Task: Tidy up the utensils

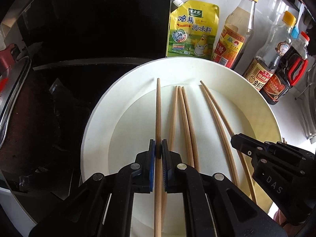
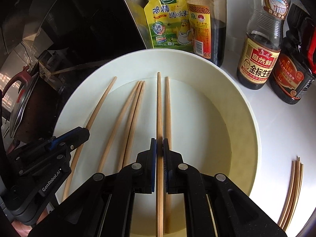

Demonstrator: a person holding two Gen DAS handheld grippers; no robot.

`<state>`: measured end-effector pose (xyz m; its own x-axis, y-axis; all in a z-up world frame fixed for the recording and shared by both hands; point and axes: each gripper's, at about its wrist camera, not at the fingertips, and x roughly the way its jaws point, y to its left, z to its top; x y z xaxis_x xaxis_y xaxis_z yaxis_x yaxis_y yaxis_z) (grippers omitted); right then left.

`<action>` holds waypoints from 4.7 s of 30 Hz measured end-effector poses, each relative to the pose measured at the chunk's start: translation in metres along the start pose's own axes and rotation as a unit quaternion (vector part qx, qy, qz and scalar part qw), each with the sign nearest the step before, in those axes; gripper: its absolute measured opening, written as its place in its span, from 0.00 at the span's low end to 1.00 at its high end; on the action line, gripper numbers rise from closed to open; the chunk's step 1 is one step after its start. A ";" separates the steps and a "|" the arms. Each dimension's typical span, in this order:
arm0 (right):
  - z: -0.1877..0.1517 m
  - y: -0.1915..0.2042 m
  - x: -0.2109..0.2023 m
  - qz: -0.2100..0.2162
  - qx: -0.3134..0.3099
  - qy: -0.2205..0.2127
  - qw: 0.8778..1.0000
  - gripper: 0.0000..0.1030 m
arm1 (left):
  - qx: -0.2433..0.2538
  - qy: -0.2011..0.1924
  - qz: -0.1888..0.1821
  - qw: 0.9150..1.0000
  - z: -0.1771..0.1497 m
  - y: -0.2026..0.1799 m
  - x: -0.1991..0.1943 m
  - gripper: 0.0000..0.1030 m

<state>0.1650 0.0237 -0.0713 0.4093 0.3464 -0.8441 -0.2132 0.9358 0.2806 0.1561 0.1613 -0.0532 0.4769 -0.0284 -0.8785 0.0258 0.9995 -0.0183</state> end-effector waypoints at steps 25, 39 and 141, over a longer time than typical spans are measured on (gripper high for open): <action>-0.022 -0.004 -0.049 -0.014 -0.006 -0.045 0.999 0.27 | -0.033 -0.043 0.021 0.998 -0.016 0.018 -0.049 0.70; -0.051 -0.003 -0.090 -0.015 -0.026 -0.075 0.997 0.49 | -0.049 -0.067 0.030 0.996 -0.041 0.012 -0.087 0.87; -0.184 -0.263 -0.101 -0.140 0.033 -0.037 0.989 0.82 | 0.068 0.003 -0.036 0.997 -0.121 -0.255 -0.010 0.94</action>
<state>0.0163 -0.2697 -0.1440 0.5090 0.0739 -0.8576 -0.0248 0.9972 0.0712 0.0381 -0.0919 -0.0977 0.4647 -0.0997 -0.8798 0.1790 0.9837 -0.0169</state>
